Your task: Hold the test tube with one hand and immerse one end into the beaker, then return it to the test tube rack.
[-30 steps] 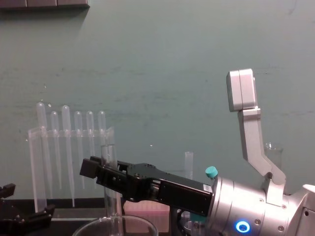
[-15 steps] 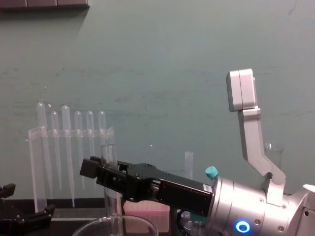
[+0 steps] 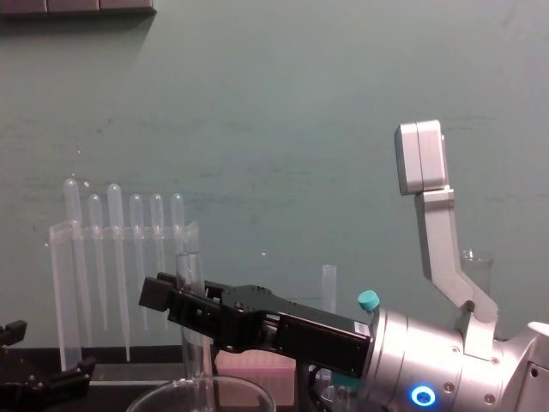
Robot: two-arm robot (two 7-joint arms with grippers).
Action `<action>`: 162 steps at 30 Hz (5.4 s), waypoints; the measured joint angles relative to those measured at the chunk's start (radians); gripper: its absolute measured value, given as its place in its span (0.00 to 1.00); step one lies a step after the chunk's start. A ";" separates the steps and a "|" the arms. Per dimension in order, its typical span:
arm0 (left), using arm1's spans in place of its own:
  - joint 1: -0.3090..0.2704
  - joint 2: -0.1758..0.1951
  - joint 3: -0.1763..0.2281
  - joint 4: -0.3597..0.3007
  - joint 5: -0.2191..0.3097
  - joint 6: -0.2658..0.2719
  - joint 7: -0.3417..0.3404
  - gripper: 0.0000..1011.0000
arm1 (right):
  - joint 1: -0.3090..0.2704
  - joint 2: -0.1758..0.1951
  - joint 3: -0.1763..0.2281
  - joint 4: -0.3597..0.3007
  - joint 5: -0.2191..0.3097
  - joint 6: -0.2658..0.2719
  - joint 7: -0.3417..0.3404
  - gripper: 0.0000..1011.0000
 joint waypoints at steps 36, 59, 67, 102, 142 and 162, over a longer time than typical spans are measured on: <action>0.000 0.000 0.000 0.000 0.000 0.000 0.000 0.99 | 0.012 0.000 -0.010 -0.062 0.012 -0.025 0.060 0.22; 0.000 0.000 0.000 0.000 0.000 0.000 0.000 0.99 | -0.112 0.182 0.068 -0.516 -0.076 -0.154 -0.191 0.22; 0.000 0.000 0.000 0.000 0.000 0.000 0.000 0.99 | -0.236 0.282 0.153 -0.683 -0.149 -0.138 -0.358 0.22; 0.000 0.000 0.000 0.000 0.000 0.000 0.000 0.99 | -0.515 0.326 0.361 -0.789 -0.145 -0.058 -0.510 0.22; 0.000 0.000 0.000 0.000 0.000 0.000 0.000 0.99 | -0.518 0.324 0.374 -0.711 -0.133 -0.017 -0.489 0.22; 0.000 0.000 0.000 0.000 0.000 0.000 0.000 0.99 | -0.550 0.327 0.379 -0.701 -0.123 -0.009 -0.511 0.22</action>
